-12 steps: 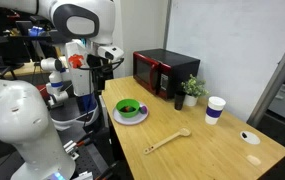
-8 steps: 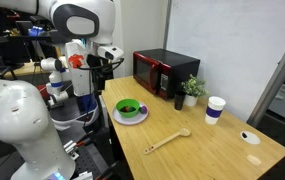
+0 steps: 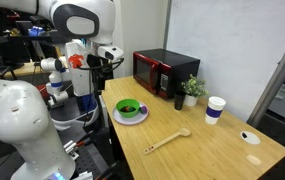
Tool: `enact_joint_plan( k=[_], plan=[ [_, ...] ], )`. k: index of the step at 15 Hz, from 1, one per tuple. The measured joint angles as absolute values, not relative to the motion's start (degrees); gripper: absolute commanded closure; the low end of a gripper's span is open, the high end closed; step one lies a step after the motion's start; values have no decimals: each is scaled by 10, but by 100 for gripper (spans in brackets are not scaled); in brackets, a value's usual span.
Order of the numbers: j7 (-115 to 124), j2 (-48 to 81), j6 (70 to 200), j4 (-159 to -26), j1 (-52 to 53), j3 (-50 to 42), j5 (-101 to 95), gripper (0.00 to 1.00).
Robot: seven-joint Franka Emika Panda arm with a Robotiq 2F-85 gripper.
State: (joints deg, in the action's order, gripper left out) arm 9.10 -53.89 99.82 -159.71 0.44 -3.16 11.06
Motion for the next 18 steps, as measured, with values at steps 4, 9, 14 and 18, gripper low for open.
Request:
enact_joint_plan(
  k=[4,9,14,18],
  plan=[
    [91,-538,1001,-1597,4,-27,112,0],
    [90,-501,1066,-1588,12,10,131,0],
    [95,-392,1164,-1539,32,43,159,0],
    [105,-312,1164,-1454,33,50,147,0]
  ],
)
